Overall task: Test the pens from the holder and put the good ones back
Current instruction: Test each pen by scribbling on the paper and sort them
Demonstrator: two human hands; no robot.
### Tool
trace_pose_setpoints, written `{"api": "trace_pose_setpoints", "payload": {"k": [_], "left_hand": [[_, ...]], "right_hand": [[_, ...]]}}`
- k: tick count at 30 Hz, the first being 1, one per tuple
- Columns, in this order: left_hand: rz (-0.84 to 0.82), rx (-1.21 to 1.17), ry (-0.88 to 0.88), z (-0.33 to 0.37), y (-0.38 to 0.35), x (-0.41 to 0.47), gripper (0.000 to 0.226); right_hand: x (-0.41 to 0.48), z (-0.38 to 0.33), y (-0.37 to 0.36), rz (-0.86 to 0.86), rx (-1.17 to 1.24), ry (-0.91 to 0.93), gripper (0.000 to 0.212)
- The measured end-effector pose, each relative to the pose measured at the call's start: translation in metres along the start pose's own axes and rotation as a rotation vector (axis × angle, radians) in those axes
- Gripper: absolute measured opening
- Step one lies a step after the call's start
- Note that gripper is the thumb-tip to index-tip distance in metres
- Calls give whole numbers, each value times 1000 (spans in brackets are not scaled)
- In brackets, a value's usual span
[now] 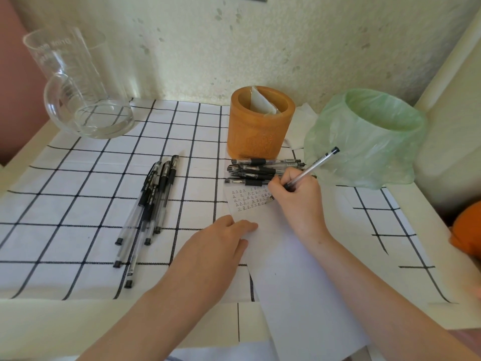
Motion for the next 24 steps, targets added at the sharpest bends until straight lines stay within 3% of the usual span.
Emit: {"api": "trace_pose_setpoints", "payload": {"k": [9, 12, 18, 24], "left_hand": [[126, -218, 14, -3, 18, -4, 50], [193, -372, -5, -7, 29, -6, 49], [247, -546, -60, -3, 37, -8, 64], [217, -537, -72, 2, 36, -9, 69]], "right_hand": [[-2, 1, 2, 15, 22, -32, 43], [-2, -2, 8, 32, 173, -68, 41], [-16, -29, 1, -198, 650, -188, 31], [-22, -47, -1, -292, 600, -161, 27]]}}
Point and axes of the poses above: each hand's wrist, its own x-axis towards the middle knuckle, its own y-axis out of the back of the hand, z = x × y, the point moved 8 cm from there along x, towards the middle knuckle, and after that the axes turned 15 degrees about -z, right-handed, at the moved point
